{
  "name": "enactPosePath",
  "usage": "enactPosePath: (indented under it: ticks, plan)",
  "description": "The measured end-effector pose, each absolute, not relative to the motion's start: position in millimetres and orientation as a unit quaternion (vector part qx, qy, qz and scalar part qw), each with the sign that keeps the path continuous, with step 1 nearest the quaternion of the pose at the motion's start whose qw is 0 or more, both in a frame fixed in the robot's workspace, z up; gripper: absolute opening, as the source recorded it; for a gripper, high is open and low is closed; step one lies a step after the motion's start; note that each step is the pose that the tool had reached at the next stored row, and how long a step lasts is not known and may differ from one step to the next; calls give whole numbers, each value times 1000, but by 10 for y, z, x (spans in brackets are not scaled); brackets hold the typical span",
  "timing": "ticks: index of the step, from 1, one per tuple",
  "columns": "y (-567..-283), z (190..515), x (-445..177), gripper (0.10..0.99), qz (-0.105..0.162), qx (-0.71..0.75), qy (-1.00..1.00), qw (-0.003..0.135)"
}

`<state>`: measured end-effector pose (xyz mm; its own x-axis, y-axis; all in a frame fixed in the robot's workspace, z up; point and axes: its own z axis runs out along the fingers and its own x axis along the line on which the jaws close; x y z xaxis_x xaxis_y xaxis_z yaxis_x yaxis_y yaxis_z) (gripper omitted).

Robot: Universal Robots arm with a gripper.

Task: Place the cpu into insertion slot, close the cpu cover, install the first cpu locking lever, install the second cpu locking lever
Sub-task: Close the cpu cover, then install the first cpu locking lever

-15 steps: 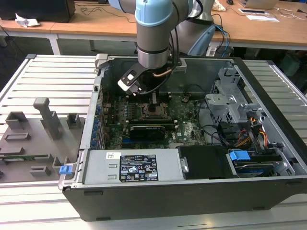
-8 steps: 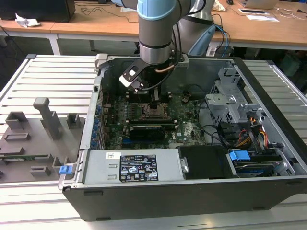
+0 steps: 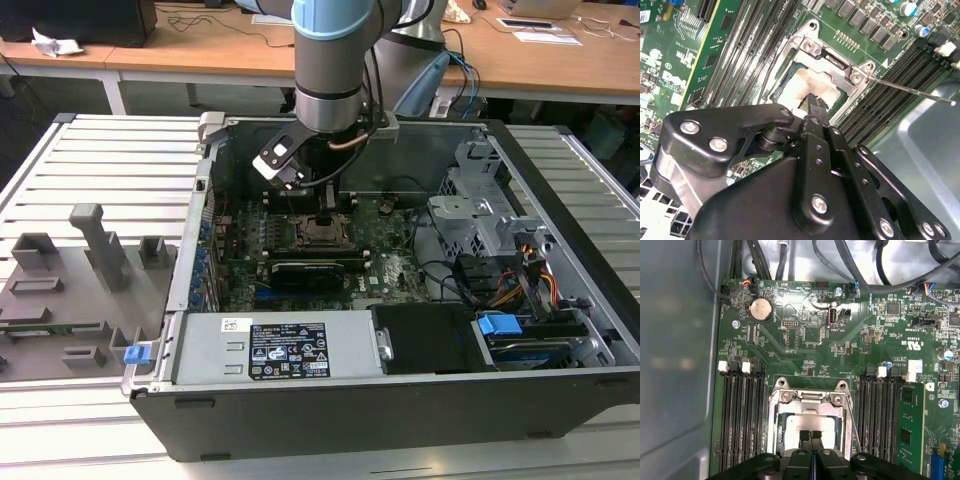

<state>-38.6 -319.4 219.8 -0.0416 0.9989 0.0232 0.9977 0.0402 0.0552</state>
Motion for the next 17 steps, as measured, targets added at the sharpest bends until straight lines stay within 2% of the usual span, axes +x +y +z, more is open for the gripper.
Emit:
enactPosePath:
  ticks: [17]
  plan:
    - [-3194,2232,-369,106,28,692,721,11]
